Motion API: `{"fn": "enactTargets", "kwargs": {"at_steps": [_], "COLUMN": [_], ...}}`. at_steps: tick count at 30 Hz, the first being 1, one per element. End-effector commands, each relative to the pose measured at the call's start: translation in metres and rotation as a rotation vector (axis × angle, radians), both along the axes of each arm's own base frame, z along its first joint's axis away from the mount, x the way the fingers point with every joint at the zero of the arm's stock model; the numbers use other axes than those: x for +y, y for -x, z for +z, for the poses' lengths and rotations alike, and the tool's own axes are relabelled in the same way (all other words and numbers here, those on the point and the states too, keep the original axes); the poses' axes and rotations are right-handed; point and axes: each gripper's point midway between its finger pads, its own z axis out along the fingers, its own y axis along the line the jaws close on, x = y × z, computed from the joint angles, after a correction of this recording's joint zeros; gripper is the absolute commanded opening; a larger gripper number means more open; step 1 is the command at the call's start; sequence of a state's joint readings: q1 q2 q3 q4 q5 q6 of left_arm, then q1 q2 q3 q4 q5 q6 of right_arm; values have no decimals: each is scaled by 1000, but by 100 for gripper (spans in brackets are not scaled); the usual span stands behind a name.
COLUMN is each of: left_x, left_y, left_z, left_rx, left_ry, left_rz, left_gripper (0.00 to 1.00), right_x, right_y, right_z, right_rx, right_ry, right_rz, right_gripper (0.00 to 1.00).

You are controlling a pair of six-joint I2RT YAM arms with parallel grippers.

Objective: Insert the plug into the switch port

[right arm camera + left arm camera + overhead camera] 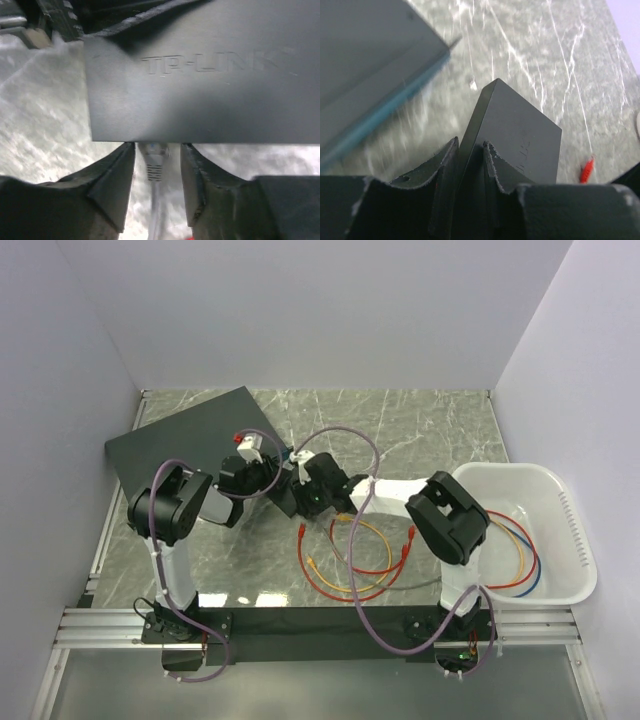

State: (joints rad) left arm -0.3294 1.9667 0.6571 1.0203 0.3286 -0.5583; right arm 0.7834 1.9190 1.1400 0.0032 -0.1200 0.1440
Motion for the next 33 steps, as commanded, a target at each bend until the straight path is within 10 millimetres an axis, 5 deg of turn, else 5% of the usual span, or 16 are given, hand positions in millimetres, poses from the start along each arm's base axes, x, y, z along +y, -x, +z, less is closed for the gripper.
{"fn": "enactTargets", "kwargs": {"at_steps": [1,11,15,18,25,33], "left_x": [-26,0,21,31,59,72], "left_y": [113,85,69,62,51,59], "left_z": [-68,-71,-57,-47,-16,13], "left_rx": [443,489,472,461,433,383], "left_ry": [-52,-154,-174,-183,-164,-151], "left_rz": [-194,6,131,183,310,350], "left_gripper": [20,52,56,58,61,60], "right_x": [27,10,7,4,-7,5], "right_y": [-62,2,28,51,78,80], "right_z": [136,152,167,158,90,32], "right_rx": [-436,-415,-404,-343,-188,-83], "right_ry": [-333,-338,-356,-344,-175,-9], "right_rz": [-129,-97,-98,-112,-221,-256], "right_gripper": [54,72,73,72,66,63]}}
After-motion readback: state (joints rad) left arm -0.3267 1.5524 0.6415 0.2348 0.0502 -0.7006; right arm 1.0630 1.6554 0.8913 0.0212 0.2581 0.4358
